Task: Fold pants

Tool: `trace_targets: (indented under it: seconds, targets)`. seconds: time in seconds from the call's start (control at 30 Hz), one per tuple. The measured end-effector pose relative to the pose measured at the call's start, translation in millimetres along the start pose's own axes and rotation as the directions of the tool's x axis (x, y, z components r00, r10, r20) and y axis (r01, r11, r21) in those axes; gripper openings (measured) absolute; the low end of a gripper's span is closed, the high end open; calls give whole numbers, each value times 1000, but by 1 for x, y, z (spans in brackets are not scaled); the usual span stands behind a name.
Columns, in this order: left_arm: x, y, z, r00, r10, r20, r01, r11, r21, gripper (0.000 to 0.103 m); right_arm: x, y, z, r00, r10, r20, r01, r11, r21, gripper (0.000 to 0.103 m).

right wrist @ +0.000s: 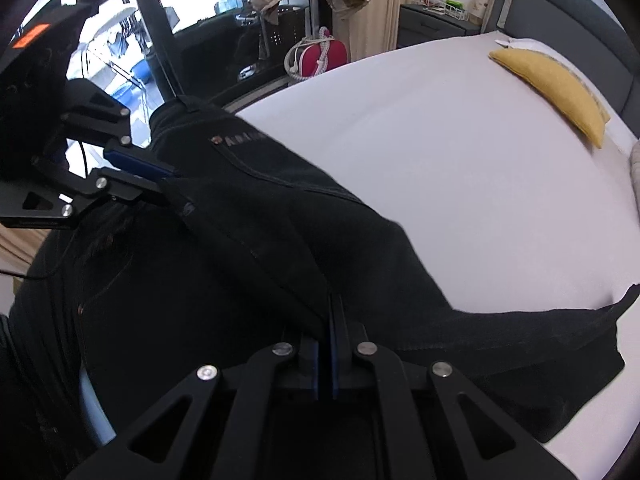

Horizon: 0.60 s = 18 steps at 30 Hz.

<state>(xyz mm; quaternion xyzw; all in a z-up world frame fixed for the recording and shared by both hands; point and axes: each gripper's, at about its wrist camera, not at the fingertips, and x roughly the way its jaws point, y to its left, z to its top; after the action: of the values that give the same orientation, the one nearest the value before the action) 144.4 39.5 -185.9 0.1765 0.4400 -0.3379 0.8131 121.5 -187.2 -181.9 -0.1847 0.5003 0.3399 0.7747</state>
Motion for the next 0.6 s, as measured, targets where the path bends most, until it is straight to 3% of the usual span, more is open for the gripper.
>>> trace_targets:
  seconds: [0.13, 0.27, 0.37, 0.6]
  targets:
    - [-6, -24, -21, 999, -16, -32, 16, 1000, 23, 8, -1, 20, -16, 999, -32, -12, 32, 999, -35, 6]
    - [-3, -39, -38, 997, -24, -70, 27, 999, 33, 8, 6, 56, -33, 993, -103, -55, 95, 985, -142, 6]
    - [-6, -50, -53, 995, -47, -91, 50, 998, 34, 8, 14, 77, -44, 991, -104, -80, 89, 980, -178, 6]
    - [-11, -74, -76, 988, -90, -125, 94, 995, 24, 8, 22, 110, -53, 979, -182, -92, 153, 954, -258, 6]
